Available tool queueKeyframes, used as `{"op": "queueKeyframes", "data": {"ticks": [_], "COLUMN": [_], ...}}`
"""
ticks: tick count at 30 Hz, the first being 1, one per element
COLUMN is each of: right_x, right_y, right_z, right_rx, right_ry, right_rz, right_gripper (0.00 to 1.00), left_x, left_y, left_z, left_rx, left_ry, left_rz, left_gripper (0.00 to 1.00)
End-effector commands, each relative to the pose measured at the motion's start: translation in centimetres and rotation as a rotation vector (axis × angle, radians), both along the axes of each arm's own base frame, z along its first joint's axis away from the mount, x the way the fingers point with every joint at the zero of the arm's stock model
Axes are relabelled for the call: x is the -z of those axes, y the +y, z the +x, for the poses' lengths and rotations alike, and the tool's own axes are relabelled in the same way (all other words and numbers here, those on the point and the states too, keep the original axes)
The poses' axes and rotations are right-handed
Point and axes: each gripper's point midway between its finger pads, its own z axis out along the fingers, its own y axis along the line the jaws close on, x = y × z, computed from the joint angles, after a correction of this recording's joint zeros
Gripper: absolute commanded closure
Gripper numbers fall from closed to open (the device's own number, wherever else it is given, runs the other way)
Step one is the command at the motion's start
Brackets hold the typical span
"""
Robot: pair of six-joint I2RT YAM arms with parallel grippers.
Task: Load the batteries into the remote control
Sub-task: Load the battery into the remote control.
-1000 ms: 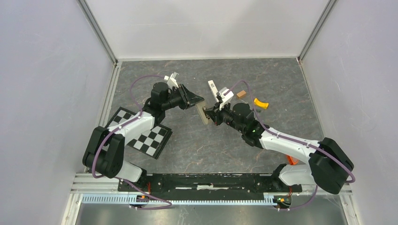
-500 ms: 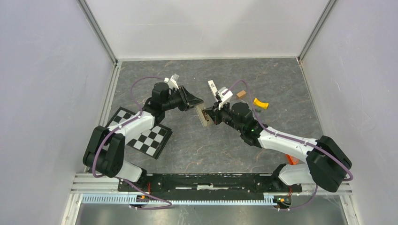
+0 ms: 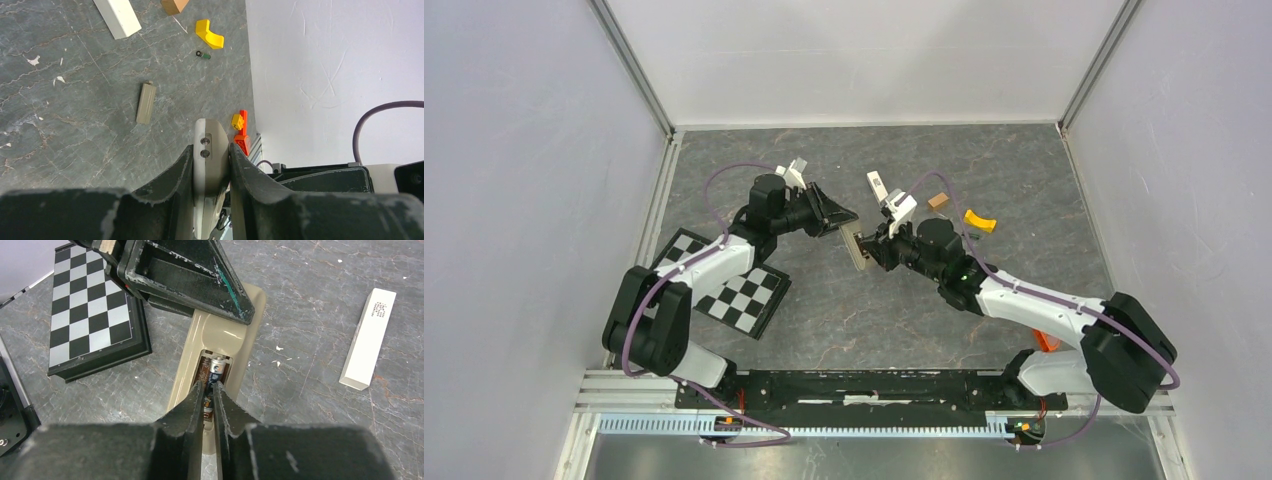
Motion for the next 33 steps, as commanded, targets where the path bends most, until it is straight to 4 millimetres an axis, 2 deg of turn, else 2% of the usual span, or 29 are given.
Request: {"op": "queueKeyframes", "data": {"ticks": [1,3,4,6,7,11,12,18,23,25,33], "right_x": [-4.6,-5.5,-5.8,-6.3,-6.4,-4.9,-4.7,-5.0,-3.5,-3.6,-3.6], "right_y": [0.3,0.2,0.1,-0.6,-1.1,-2.5,-2.6,-3.4,-4.1,-4.1,-2.4], "right_z": [0.2,0.3,0.3,0.8,1.1,1.6,1.6,1.0,1.0,0.8,0.4], "right_rx": [-0.005,0.009,0.025,0.084,0.125,0.277,0.296,0.374,0.465,0.461,0.404], "right_ry": [-0.054,-0.043,-0.027,0.006,0.037,0.253,0.293,0.458,0.618,0.649,0.795], "right_rz": [0.059,0.074,0.081,0.096,0.110,0.215,0.244,0.522,0.657,0.749,0.881], "right_gripper": [0.82,0.76,0.69,0.52,0.41,0.08,0.04,0.02,0.02,0.02,0.02], "left_x": [-2.3,-2.2,-2.2,-2.1,-2.0,-2.0,-2.0,-3.0,-3.7,-3.9,-5.0], "left_y": [-0.5,-0.3,-0.2,-0.1,0.0,0.2,0.3,0.3,0.4,0.4,0.1], "left_z": [0.8,0.9,0.9,1.1,1.2,1.6,1.8,2.5,2.5,2.6,2.7], "left_rx": [0.027,0.022,0.020,0.015,0.009,-0.003,-0.009,-0.032,-0.047,-0.053,-0.055], "left_ry": [-0.077,-0.081,-0.083,-0.092,-0.096,-0.113,-0.118,-0.158,-0.166,-0.164,-0.164], "left_rz": [-0.021,-0.011,-0.006,0.003,0.008,0.021,0.024,0.013,-0.005,-0.012,-0.065], "left_gripper": [0.98,0.98,0.98,0.98,0.98,0.98,0.98,0.98,0.98,0.98,0.98]}}
